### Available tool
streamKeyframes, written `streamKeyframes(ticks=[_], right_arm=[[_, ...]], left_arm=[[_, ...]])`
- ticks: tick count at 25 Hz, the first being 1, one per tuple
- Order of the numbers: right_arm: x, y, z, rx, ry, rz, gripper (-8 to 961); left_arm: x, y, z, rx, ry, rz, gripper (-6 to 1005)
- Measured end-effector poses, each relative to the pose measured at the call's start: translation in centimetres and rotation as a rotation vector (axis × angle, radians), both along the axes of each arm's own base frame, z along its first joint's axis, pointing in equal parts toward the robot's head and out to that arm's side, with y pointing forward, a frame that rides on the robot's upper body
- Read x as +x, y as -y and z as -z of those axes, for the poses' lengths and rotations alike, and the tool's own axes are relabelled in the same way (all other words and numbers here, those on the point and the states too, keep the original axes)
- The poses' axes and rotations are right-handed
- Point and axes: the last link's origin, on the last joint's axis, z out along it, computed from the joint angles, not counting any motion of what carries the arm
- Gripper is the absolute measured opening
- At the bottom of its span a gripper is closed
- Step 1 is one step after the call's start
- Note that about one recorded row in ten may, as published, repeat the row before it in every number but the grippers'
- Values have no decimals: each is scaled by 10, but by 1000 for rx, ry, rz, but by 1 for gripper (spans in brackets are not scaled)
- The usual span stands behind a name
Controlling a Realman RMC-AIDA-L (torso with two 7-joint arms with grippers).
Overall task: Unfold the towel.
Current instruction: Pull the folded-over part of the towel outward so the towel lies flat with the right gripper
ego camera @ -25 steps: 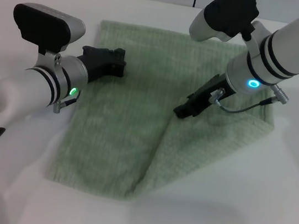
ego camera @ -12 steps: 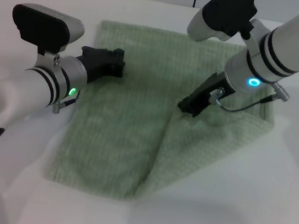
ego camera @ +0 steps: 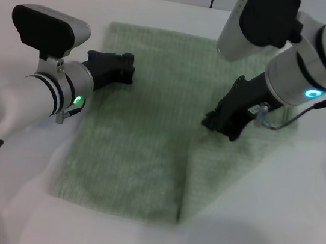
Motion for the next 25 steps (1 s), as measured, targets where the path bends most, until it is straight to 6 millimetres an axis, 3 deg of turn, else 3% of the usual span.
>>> streamKeyframes(ticks=[2,10,17,25], right_arm=[[-6,16,-11,-35,30,-44,18],[-6,43,-11,-131,116,-57,17],[11,48,-9,-99,230,21,20],[13,49,-7,-97,263,18,23]], left_arm=[[0,0,0,0,0,-1,5],[-1,0,-1,1,-1,-3,5],[-1,0,-1,2,0,-4,5],[-1,0,-1,5,4,-6,4]])
